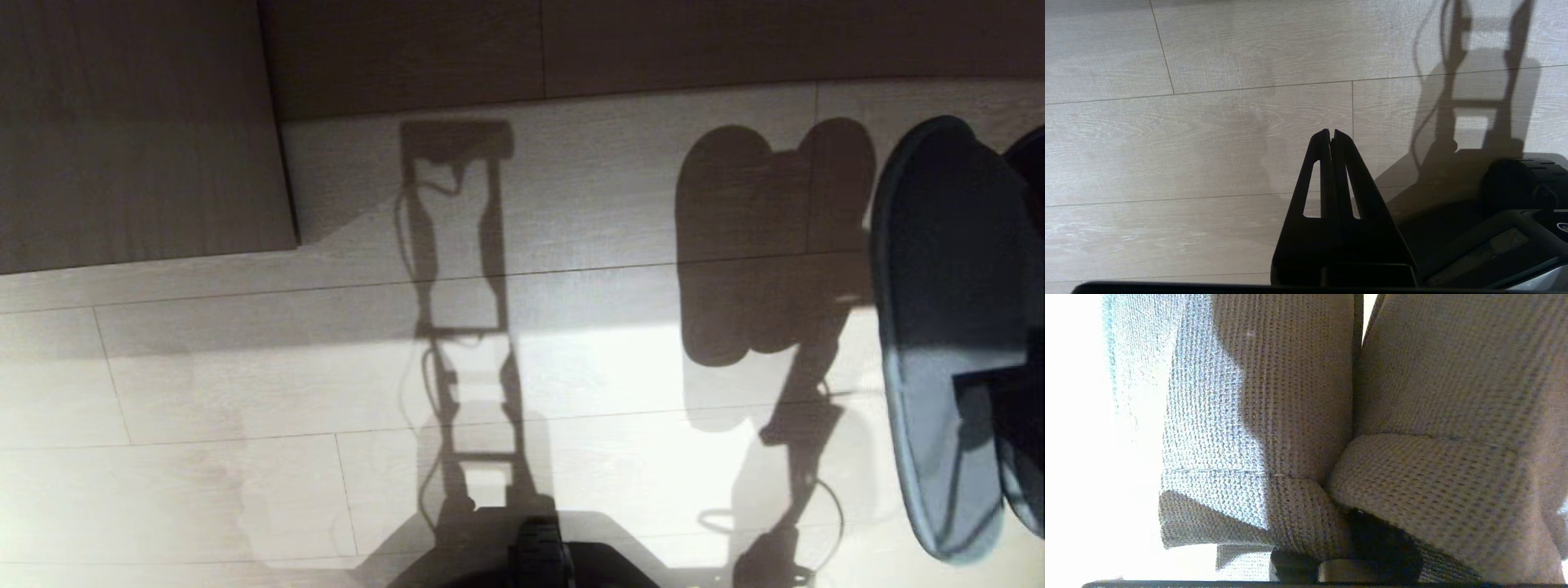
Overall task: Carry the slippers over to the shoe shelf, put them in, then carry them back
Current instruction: Place the slippers into the shoe cabinet
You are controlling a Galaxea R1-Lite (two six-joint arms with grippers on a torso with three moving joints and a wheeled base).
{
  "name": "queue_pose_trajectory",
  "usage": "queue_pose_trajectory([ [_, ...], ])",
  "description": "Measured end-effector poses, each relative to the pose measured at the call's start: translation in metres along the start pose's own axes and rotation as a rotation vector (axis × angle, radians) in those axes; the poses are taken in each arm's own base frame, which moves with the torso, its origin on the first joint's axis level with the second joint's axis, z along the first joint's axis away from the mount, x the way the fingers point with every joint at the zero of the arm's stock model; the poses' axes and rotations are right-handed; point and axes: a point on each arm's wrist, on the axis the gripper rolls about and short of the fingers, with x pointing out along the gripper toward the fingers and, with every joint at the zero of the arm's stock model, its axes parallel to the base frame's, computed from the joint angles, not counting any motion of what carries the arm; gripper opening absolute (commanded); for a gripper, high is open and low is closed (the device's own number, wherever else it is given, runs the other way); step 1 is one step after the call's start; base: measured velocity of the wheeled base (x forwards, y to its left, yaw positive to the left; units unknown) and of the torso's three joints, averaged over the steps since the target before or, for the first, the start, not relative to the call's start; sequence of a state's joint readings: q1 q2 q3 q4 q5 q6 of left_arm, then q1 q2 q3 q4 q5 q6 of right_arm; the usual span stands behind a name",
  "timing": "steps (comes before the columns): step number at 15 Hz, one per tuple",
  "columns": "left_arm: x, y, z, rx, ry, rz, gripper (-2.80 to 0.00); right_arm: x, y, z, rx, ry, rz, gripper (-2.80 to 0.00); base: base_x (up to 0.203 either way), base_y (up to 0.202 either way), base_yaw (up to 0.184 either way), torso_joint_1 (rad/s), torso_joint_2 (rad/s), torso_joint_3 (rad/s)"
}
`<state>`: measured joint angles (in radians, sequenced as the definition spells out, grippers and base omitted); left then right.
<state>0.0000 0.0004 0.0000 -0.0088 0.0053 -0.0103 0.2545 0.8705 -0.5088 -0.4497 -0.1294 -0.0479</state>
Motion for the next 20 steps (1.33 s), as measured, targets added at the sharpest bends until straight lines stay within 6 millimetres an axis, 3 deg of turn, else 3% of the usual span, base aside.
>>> queue_pose_trajectory([
  [4, 0.000, 0.000, 0.000, 0.001, 0.000, 0.001, -2.80, -0.070, -0.010, -0.015, -0.014, -0.015, -0.051, -2.80, 0.000, 0.000, 0.000, 0.000, 0.00, 0.000],
  [7, 0.000, 0.000, 0.000, 0.001, 0.000, 0.001, -2.80, -0.104, -0.011, -0.038, -0.015, -0.070, -0.097, -2.80, 0.000, 0.000, 0.000, 0.000, 0.00, 0.000],
  [11, 0.000, 0.000, 0.000, 0.002, 0.000, 0.001, -2.80, -0.119, -0.008, -0.057, -0.030, -0.129, -0.156, -2.80, 0.000, 0.000, 0.000, 0.000, 0.00, 0.000],
  [17, 0.000, 0.000, 0.000, 0.002, 0.000, 0.000, -2.80, -0.133, -0.002, -0.139, -0.034, 0.026, -0.090, -2.80, 0.000, 0.000, 0.000, 0.000, 0.00, 0.000],
  [20, 0.000, 0.000, 0.000, 0.000, 0.000, 0.001, -2.80, -0.134, -0.001, -0.157, -0.044, 0.089, -0.097, -2.80, 0.000, 0.000, 0.000, 0.000, 0.00, 0.011],
])
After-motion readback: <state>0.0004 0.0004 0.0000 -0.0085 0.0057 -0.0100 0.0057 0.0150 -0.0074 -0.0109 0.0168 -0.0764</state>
